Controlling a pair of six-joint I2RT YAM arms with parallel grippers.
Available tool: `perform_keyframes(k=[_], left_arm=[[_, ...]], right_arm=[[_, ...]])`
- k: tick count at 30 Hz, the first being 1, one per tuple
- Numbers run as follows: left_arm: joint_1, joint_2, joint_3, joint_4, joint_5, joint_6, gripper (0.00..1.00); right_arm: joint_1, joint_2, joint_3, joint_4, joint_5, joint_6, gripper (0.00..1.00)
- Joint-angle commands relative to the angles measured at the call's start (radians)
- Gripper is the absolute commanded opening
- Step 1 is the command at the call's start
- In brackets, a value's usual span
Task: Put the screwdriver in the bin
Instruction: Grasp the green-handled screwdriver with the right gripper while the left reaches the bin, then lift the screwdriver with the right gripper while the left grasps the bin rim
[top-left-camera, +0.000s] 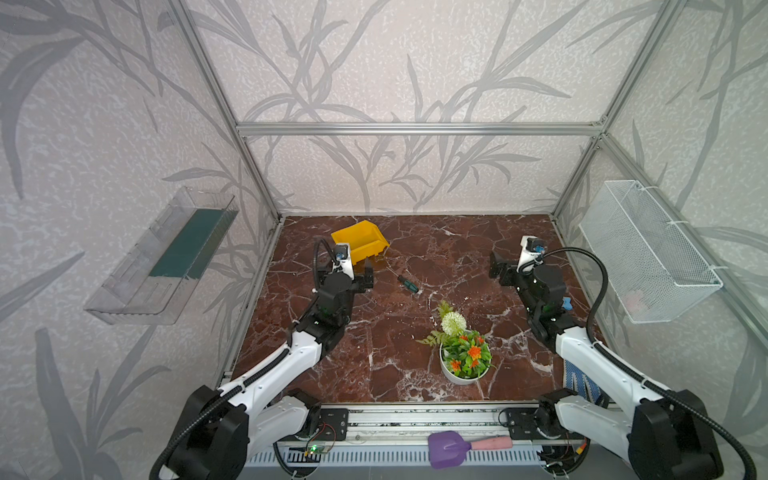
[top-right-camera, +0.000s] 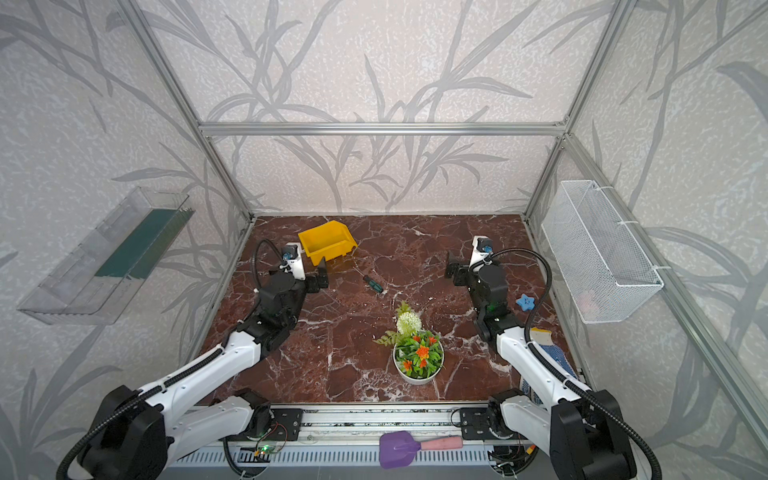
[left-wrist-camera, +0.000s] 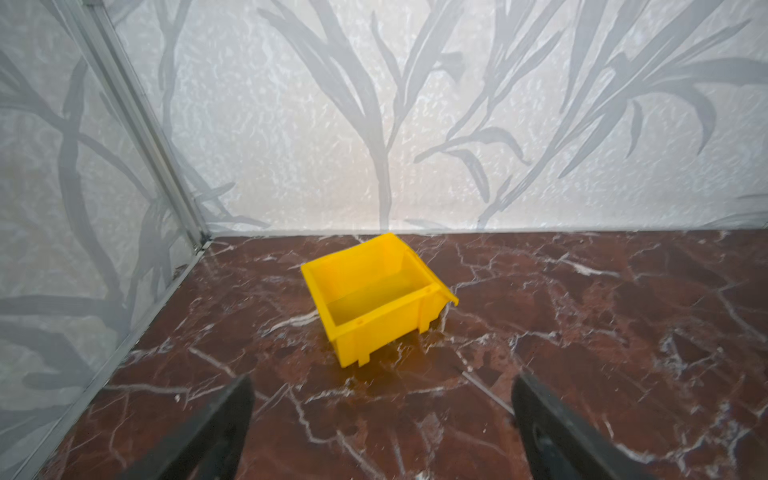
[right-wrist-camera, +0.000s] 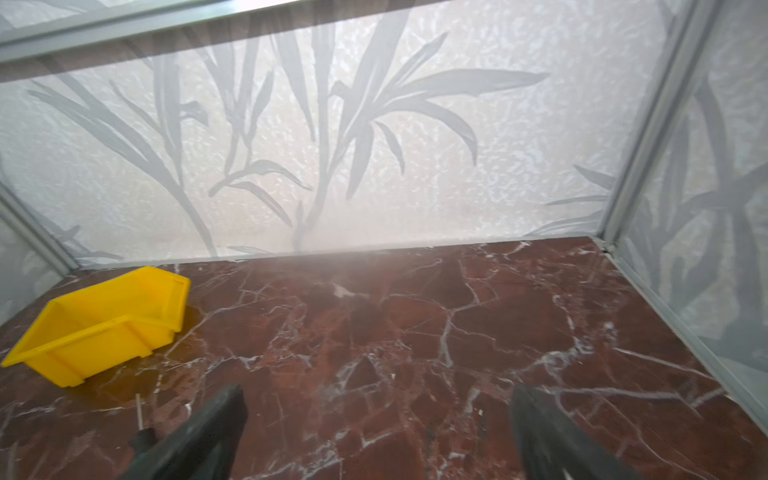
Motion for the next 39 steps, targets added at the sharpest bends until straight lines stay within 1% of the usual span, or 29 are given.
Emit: perform_keyframes(k=[1,3,4,6,9,11,13,14,15,18,23,26,32,38,39], left_arm=[[0.0,0.017,0.155,-0.388,0.012,-0.295,0.99],[-0.001,0.024,0.223,-0.492,0.106,-0.328,0.99],[-0.001,0.021,0.233,-0.519,0.126,-0.345,0.99],[0.003,-0.006,0.224,-0.562,0.12,-0.418,0.99],[0.027,-0.062,0.171,-0.567,0.14,-0.45,0.99],[0.076,-0.082,0.148,-0.577,0.215,-0.469,0.99],[0.142,-0.089,0.128,-0.593,0.331,-0.523,0.99],[0.187,-0.092,0.111,-0.587,0.386,-0.546,0.99],[0.218,-0.097,0.089,-0.572,0.414,-0.563,0.99],[0.249,-0.116,0.051,-0.557,0.41,-0.566,0.99],[0.261,-0.125,0.022,-0.528,0.427,-0.575,0.99],[0.265,-0.117,0.02,-0.519,0.426,-0.577,0.99],[0.27,-0.096,0.022,-0.487,0.426,-0.579,0.99],[0.272,-0.029,0.07,-0.469,0.415,-0.559,0.99],[0.272,-0.014,0.084,-0.471,0.414,-0.56,0.99]], right_arm=[[0.05,0.061,0.127,-0.22,-0.079,0.003,0.99],[0.112,0.134,0.239,-0.345,-0.063,-0.047,0.99],[0.14,0.17,0.281,-0.381,-0.055,-0.071,0.99],[0.202,0.26,0.37,-0.44,-0.047,-0.117,0.99],[0.277,0.4,0.492,-0.513,-0.029,-0.165,0.99],[0.317,0.489,0.571,-0.568,-0.041,-0.186,0.99],[0.345,0.578,0.651,-0.622,-0.077,-0.194,1.0],[0.359,0.633,0.688,-0.646,-0.095,-0.195,0.99],[0.37,0.676,0.727,-0.665,-0.098,-0.192,0.97],[0.398,0.775,0.809,-0.72,-0.111,-0.197,0.9],[0.427,0.896,0.919,-0.817,-0.138,-0.231,0.83],[0.431,0.952,0.981,-0.886,-0.128,-0.216,0.74],[0.436,1.045,1.037,-0.926,-0.128,-0.212,0.56],[0.436,1.104,1.079,-0.923,-0.103,-0.203,0.47],[0.436,1.117,1.09,-0.929,-0.1,-0.203,0.44]])
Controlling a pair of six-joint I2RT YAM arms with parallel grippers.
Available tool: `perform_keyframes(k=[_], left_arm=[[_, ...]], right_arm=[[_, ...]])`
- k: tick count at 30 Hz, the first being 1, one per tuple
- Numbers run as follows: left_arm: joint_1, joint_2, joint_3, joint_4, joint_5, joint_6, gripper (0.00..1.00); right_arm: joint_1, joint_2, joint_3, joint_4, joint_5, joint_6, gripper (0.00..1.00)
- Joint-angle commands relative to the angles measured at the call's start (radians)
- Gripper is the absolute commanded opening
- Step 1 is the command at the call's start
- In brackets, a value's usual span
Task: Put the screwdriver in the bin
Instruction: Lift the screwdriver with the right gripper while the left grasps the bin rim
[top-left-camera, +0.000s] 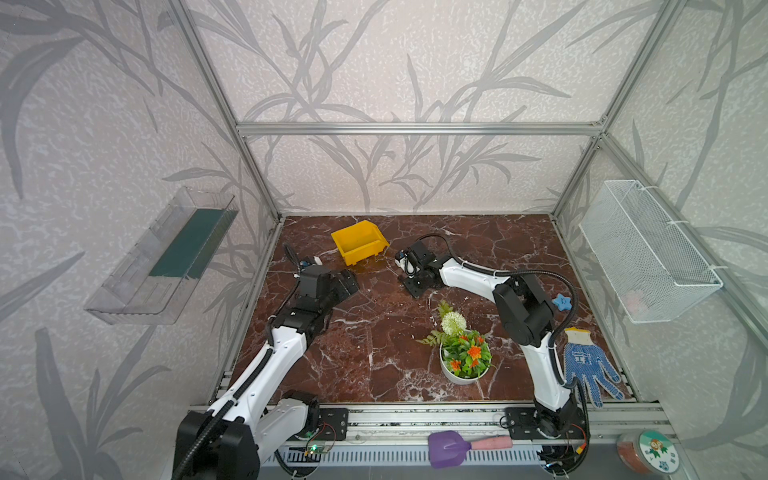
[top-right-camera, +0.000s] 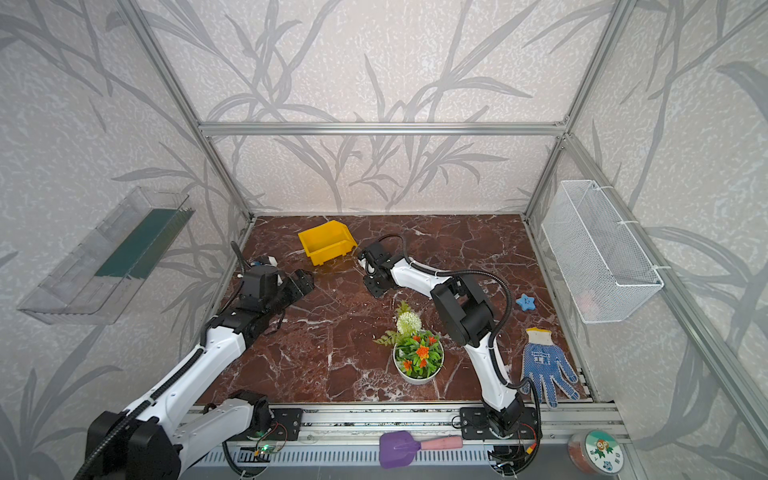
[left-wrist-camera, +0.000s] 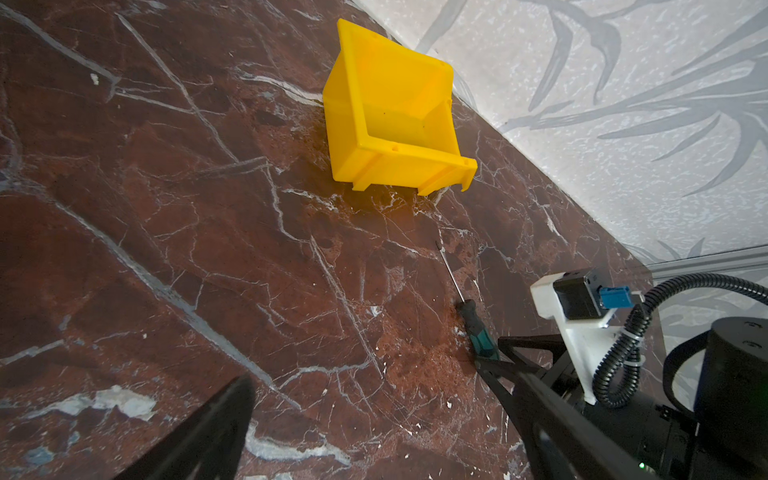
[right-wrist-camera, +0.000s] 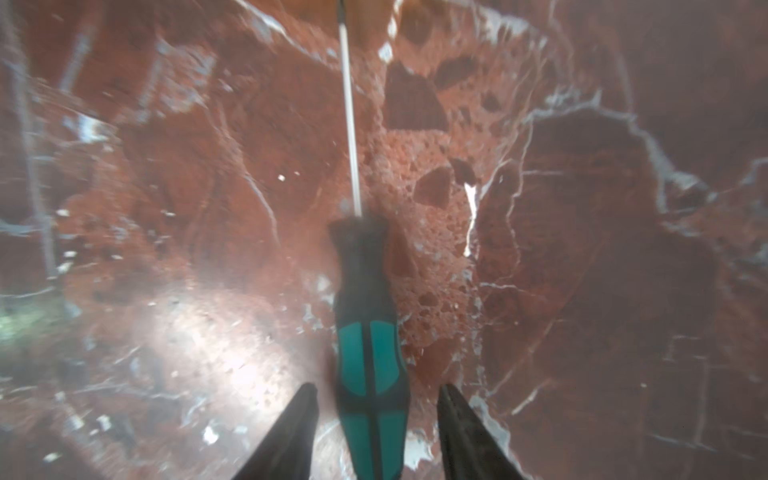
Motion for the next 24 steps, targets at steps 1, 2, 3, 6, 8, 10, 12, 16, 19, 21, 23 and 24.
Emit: perform_keyframes(k=[1,2,3,6,8,10,12,16,19,21,23,24], left_arm=[[0.005,0.042,0.063,0.015,-0.009,0.0,0.99],[0.005,0.057,0.076,0.016,-0.002,-0.006,0.99],[0.005,0.068,0.085,0.024,0.006,-0.008,0.99],[0.005,0.114,0.133,0.031,0.016,0.006,0.99],[0.005,0.168,0.193,0.017,0.024,0.034,0.99],[0.003,0.239,0.273,-0.019,0.03,0.067,0.98],[0.002,0.326,0.37,-0.061,0.039,0.104,0.98],[-0.01,0.51,0.59,-0.187,0.03,0.205,0.95],[-0.022,0.639,0.753,-0.294,0.011,0.265,0.93],[-0.037,0.715,0.843,-0.345,-0.017,0.312,0.92],[-0.051,0.784,0.917,-0.379,-0.044,0.352,0.92],[-0.057,0.822,0.96,-0.387,-0.045,0.372,0.92]], right_arm=[[0.005,0.033,0.056,-0.047,0.014,0.002,0.39],[0.005,0.047,0.07,-0.059,0.018,0.003,0.35],[0.005,0.058,0.084,-0.067,0.026,0.002,0.3],[0.005,0.059,0.091,-0.068,0.035,0.001,0.17],[0.005,0.036,0.076,-0.06,0.029,0.007,0.12],[0.004,-0.012,0.035,-0.033,0.029,0.015,0.08],[0.0,-0.075,-0.031,0.005,0.047,0.031,0.03],[-0.03,-0.217,-0.175,0.072,0.051,0.077,0.0],[-0.08,-0.328,-0.292,0.118,0.017,0.123,0.0],[-0.119,-0.396,-0.365,0.131,-0.002,0.154,0.0],[-0.147,-0.466,-0.429,0.148,-0.005,0.181,0.0],[-0.155,-0.495,-0.461,0.161,-0.007,0.194,0.0]])
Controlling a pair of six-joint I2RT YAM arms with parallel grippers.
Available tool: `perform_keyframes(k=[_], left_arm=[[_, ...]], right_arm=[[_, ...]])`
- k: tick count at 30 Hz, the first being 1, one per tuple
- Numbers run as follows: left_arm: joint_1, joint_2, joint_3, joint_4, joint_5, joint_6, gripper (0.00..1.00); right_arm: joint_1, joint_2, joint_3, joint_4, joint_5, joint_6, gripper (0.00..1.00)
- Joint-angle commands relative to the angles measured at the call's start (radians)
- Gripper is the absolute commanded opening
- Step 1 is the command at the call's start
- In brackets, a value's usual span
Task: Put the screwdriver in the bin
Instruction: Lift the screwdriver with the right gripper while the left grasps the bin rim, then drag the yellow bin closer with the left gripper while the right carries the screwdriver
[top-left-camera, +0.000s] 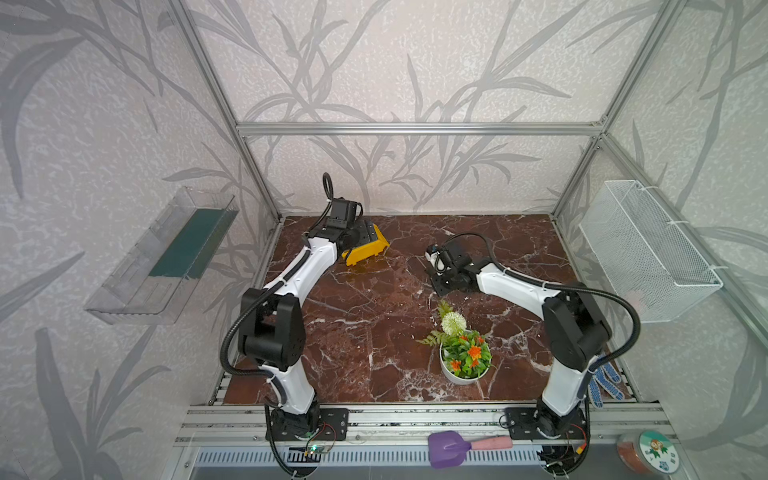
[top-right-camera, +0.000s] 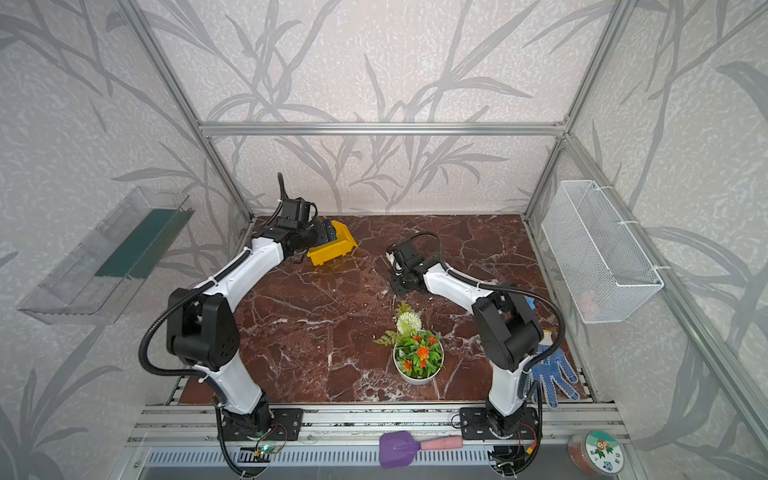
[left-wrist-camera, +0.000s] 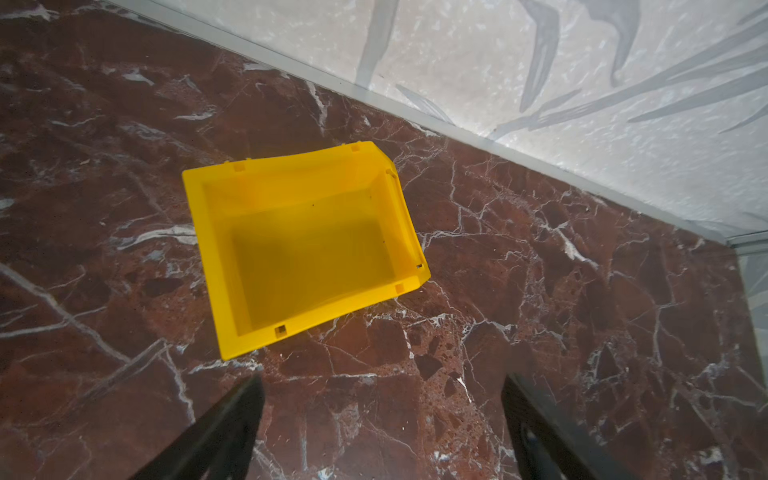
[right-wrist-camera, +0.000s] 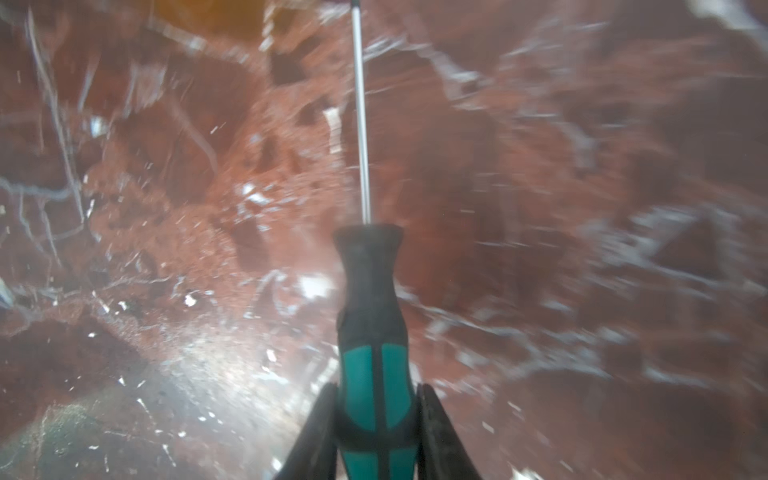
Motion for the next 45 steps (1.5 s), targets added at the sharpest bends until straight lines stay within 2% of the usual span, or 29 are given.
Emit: perform_keyframes(k=[1,7,11,14,18,29,36,41,45], left_arm=[[-0.021,0.095,0.116,-0.123,-0.037,0.113,0.91],[-0.037,0.344,0.438,-0.28,0.023,0.205,0.84],[-0.076,0.466,0.627,-0.411,-0.042,0.286,0.83],[-0.09,0.517,0.691,-0.493,-0.101,0.298,0.82],[-0.089,0.531,0.677,-0.515,-0.133,0.315,0.77],[-0.088,0.547,0.605,-0.459,-0.19,0.352,0.7],[-0.085,0.545,0.586,-0.451,-0.115,0.354,0.5],[-0.092,0.534,0.581,-0.488,-0.012,0.346,0.27],[-0.134,0.459,0.471,-0.455,-0.005,0.341,0.25]], right_arm=[[-0.031,-0.111,-0.083,0.058,-0.019,0.073,0.0],[-0.034,-0.214,-0.168,0.095,-0.028,0.093,0.0],[-0.035,-0.238,-0.184,0.105,-0.02,0.092,0.0],[-0.035,-0.244,-0.189,0.1,-0.028,0.095,0.0],[-0.037,-0.256,-0.2,0.114,-0.024,0.096,0.0],[-0.039,-0.265,-0.23,0.156,-0.051,0.113,0.0],[-0.042,-0.274,-0.235,0.156,-0.04,0.11,0.0],[-0.048,-0.288,-0.239,0.157,-0.045,0.115,0.0],[-0.055,-0.312,-0.247,0.154,-0.039,0.115,0.0]])
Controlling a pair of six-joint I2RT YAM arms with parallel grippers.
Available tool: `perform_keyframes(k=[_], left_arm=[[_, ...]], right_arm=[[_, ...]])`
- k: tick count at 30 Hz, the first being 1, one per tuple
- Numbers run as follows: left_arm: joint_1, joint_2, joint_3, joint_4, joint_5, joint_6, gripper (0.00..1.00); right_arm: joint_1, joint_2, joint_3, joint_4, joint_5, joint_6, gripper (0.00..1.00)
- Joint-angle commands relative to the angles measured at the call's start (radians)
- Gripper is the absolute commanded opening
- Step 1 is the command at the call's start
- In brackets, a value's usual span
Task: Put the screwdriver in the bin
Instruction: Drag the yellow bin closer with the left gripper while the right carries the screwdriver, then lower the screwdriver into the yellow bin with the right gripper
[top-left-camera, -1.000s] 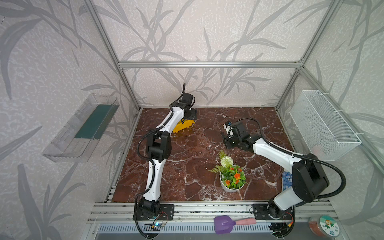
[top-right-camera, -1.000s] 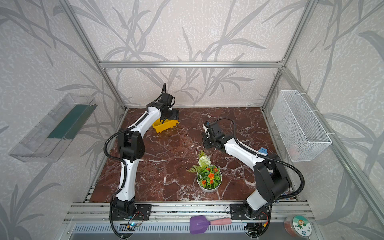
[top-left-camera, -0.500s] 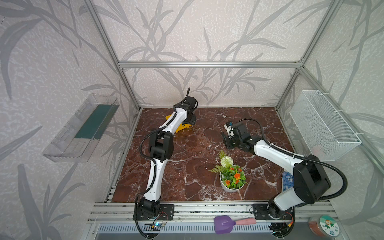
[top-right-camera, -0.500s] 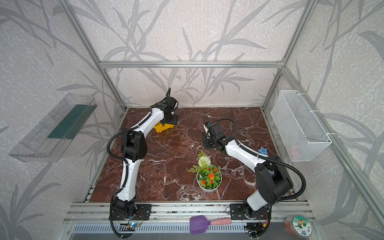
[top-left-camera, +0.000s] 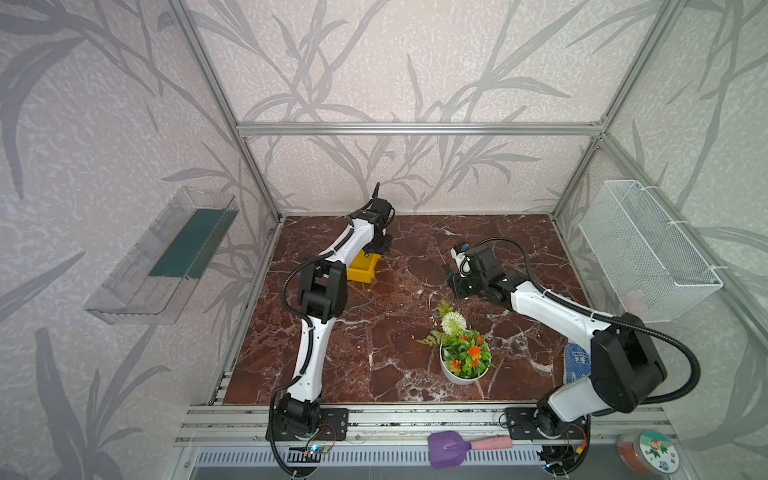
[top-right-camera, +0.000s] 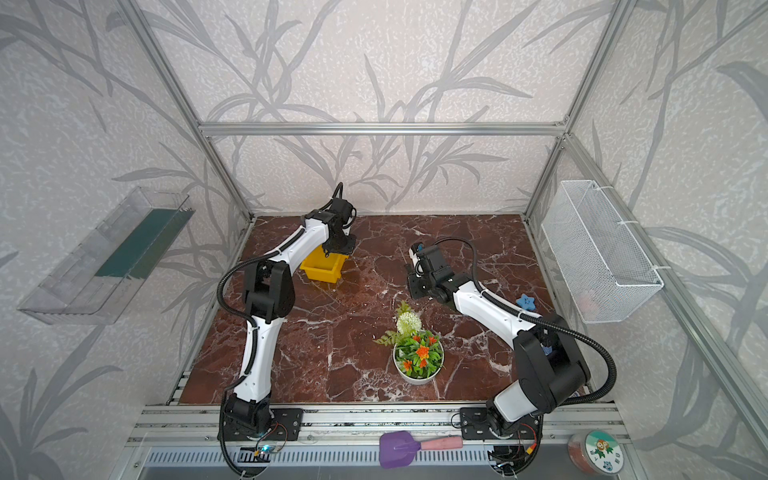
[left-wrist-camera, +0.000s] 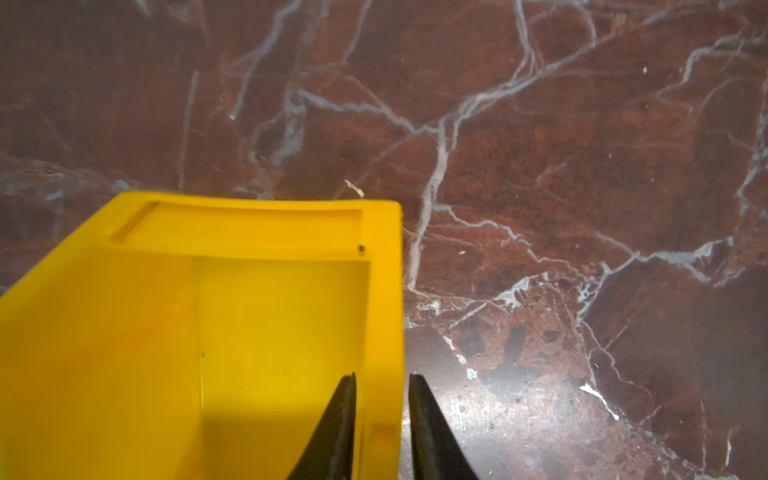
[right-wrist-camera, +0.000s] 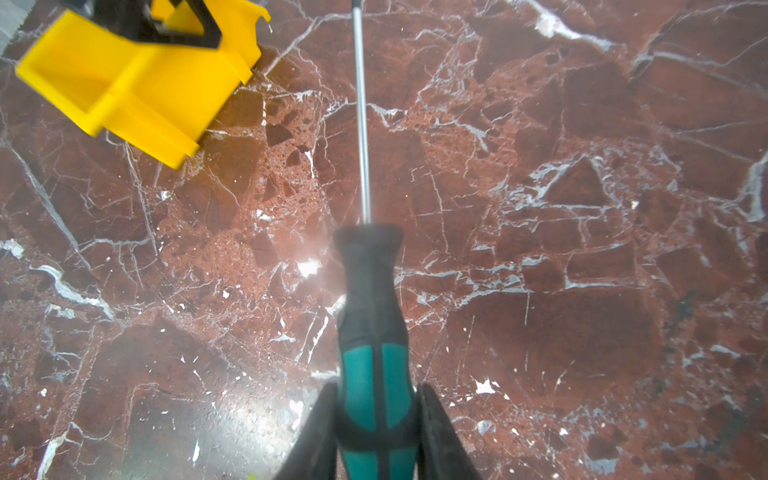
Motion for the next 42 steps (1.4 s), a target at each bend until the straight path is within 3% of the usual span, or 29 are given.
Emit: perform_keyframes(k=[1,9,15,18,21,23,26,27,30,33,37,42], left_arm=[[-0.048,-0.094,-0.098,-0.007,0.035,-0.001,0.25],[-0.162,-0.293,-0.417,0.149,0.104,-0.062,0.24],[-0.271,-0.415,-0.54,0.198,0.094,-0.058,0.25],[-0.276,-0.501,-0.56,0.213,0.083,-0.081,0.33],[-0.273,-0.585,-0.542,0.184,-0.03,-0.104,0.47],[-0.265,-0.647,-0.535,0.153,-0.074,-0.116,0.55],[-0.228,-0.787,-0.617,0.186,-0.084,-0.176,0.78],[-0.204,-0.844,-0.671,0.221,-0.065,-0.205,0.91],[-0.115,-1.028,-0.893,0.401,0.05,-0.335,0.99],[-0.007,-1.207,-1.1,0.56,0.176,-0.474,0.99],[0.06,-1.358,-1.24,0.594,0.171,-0.538,0.99],[0.108,-1.444,-1.342,0.656,0.189,-0.604,0.99]], right_arm=[[-0.01,-0.048,-0.014,0.023,0.003,0.007,0.0],[-0.02,-0.053,-0.013,0.012,0.017,0.009,0.0],[-0.026,-0.057,-0.01,0.003,0.019,0.003,0.0],[-0.027,-0.043,0.003,-0.006,-0.005,0.009,0.0],[-0.026,-0.026,0.022,-0.023,-0.031,0.014,0.0],[-0.025,-0.018,0.041,-0.045,-0.058,0.01,0.0],[-0.003,-0.013,0.077,-0.082,-0.1,0.064,0.0],[0.017,-0.011,0.091,-0.093,-0.098,0.078,0.0],[0.075,-0.002,0.132,-0.102,-0.091,0.115,0.01],[0.124,0.039,0.201,-0.128,-0.098,0.202,0.02],[0.189,0.122,0.293,-0.156,-0.133,0.359,0.02],[0.231,0.234,0.325,-0.093,-0.147,0.592,0.03]])
